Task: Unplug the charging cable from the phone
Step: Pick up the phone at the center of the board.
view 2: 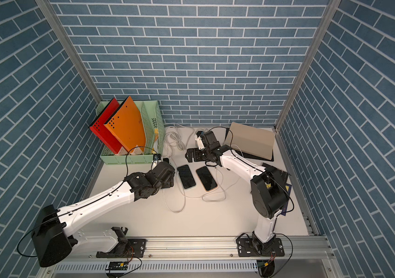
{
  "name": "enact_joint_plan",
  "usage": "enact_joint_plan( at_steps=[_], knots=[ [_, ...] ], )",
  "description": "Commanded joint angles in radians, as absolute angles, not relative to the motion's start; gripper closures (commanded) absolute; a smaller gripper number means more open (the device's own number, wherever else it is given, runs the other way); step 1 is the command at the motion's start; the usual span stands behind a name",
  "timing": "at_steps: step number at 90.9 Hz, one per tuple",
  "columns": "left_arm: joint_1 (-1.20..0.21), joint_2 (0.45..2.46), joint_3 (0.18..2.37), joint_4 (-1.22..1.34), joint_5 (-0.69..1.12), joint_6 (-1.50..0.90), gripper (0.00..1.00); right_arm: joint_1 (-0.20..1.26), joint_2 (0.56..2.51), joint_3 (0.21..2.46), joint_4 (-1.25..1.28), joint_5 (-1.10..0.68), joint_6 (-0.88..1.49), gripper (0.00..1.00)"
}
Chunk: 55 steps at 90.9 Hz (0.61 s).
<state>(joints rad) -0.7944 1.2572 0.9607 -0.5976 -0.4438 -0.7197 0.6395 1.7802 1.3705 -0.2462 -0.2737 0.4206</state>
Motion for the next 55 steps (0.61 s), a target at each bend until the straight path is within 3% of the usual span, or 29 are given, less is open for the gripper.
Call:
enact_joint_plan(
  at_steps=[1,30,55],
  knots=[
    [-0.750,1.204,0.996,-0.453,-0.412,-0.598,1.00,0.619,1.719,1.322,-0.155,-0.371,0.369,0.00],
    [-0.619,1.173,0.996,-0.330,-0.259,-0.537,1.00,0.614,1.593,1.097,0.120,-0.542,0.323,0.01],
    [-0.607,1.187,1.020,-0.316,-0.273,-0.523,1.00,0.633,1.576,0.956,0.351,-0.687,0.443,0.00]
  ],
)
